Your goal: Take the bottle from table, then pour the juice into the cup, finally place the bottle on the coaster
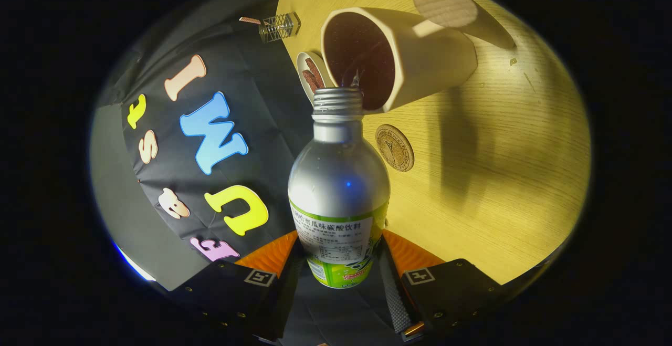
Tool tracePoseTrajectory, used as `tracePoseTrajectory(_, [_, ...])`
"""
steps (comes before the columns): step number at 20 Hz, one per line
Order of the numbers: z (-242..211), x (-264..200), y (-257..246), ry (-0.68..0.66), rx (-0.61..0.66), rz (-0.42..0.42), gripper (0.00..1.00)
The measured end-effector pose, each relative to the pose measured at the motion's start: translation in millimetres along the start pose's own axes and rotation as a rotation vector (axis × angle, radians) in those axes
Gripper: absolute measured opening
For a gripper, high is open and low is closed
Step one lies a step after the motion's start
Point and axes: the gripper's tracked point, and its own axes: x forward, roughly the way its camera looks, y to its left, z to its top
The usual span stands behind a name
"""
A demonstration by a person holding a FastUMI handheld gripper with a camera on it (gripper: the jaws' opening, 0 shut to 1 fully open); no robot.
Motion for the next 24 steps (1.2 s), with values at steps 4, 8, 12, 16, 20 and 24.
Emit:
tracePoseTrajectory(4, [-1,-5,6,0.014,0.031,0.006,0.74])
tracePoseTrajectory(8, [-2,-8,10,0.028,0.065,0.008,0.74])
tracePoseTrajectory(12, [-3,-10,16,0.039,0.099,0.013,0.74])
tracePoseTrajectory(16, [-2,-12,19,0.046,0.116,0.014,0.74])
tracePoseTrajectory(20, [-5,-14,22,0.058,0.138,0.017,0.74])
tracePoseTrajectory(24, [-9,-15,28,0.074,0.157,0.022,0.74])
